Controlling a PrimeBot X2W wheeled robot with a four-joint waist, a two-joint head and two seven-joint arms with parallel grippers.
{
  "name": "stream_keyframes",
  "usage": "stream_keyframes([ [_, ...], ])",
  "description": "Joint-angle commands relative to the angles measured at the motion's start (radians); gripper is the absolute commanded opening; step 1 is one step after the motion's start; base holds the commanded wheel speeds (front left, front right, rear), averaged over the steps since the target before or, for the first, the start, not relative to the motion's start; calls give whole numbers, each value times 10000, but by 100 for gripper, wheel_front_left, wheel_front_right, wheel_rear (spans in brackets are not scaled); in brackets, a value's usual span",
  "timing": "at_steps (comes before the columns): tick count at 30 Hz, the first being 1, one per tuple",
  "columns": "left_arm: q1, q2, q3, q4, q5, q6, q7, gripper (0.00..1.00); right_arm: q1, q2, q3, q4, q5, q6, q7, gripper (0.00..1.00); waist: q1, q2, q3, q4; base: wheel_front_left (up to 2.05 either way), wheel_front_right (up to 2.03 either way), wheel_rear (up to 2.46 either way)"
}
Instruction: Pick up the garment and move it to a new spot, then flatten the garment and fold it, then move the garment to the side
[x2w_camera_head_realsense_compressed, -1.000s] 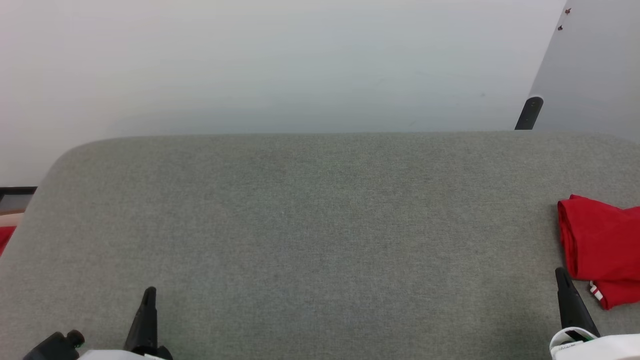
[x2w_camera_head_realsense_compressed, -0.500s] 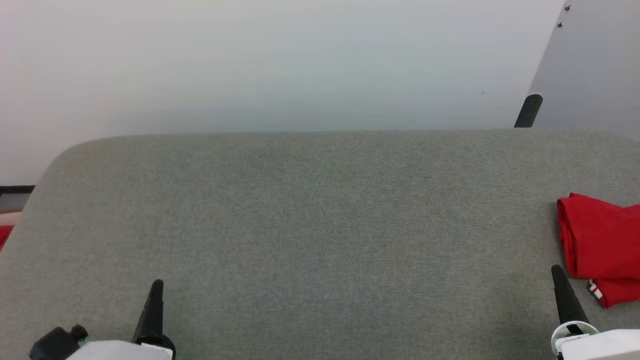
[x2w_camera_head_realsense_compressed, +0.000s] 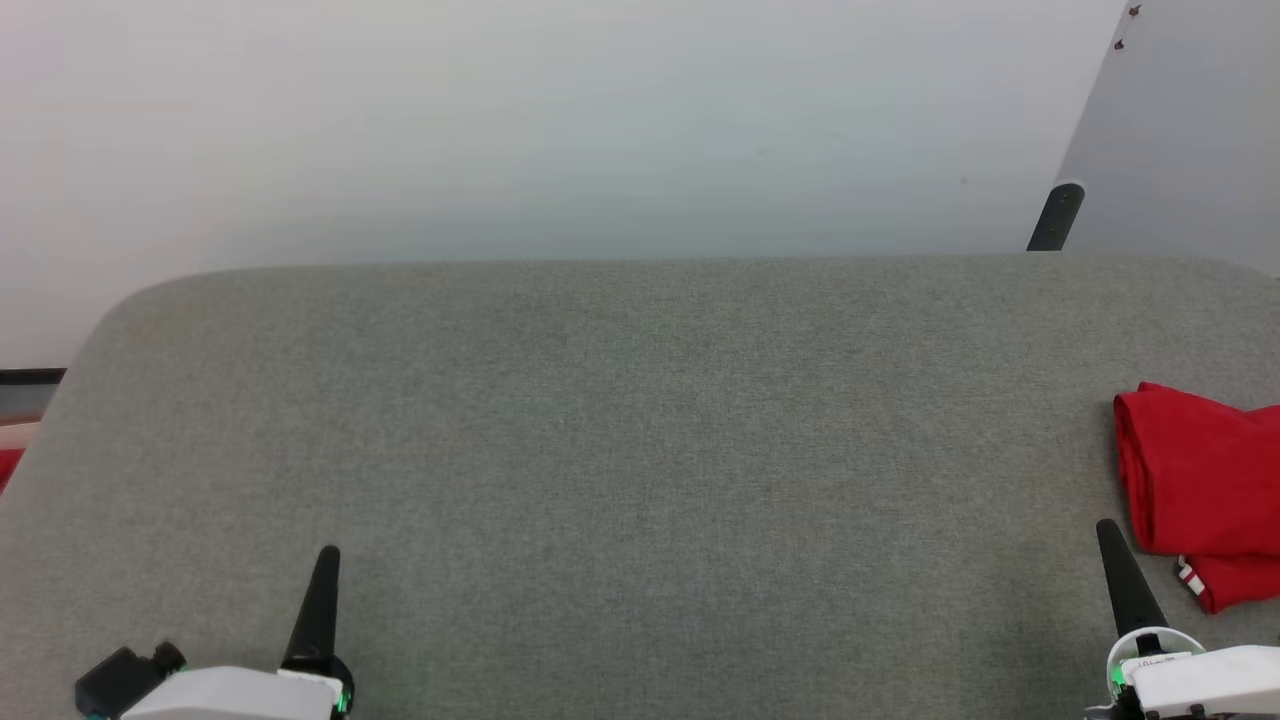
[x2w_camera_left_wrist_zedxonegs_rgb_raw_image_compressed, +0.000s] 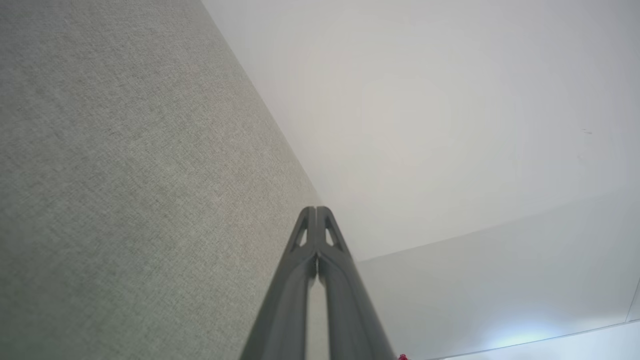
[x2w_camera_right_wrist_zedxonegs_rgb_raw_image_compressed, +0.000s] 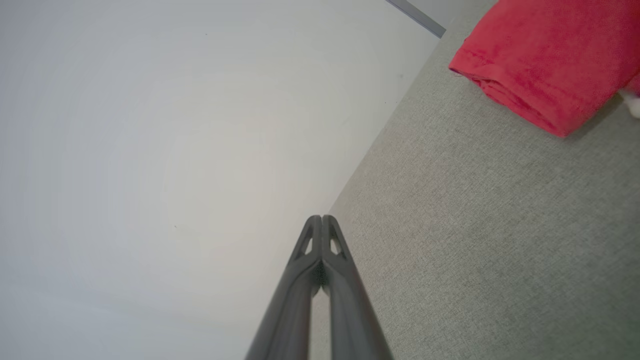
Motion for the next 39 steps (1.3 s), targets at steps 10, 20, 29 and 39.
stream_keyframes([
  [10, -405, -125, 102, 64, -910, -80, 265, 0, -396, 8, -5, 170, 1064, 0, 189, 0, 1, -1, 41, -20, 0, 0, 0],
  [20, -569, -267, 147, 194, -1649, -109, 502, 0, -550, 23, -7, 372, 1878, 1, 341, 0, 1, -1, 83, -39, 0, 0, 0],
  [29, -715, -379, 184, 298, -2264, -121, 674, 0, -689, 37, -7, 533, 2583, 1, 473, 0, 1, -1, 120, -57, 0, 0, 0],
  [39, -840, -495, 220, 385, -2840, -154, 844, 0, -827, 50, -8, 688, 3240, 1, 591, 0, 1, -1, 157, -74, 0, 0, 0],
])
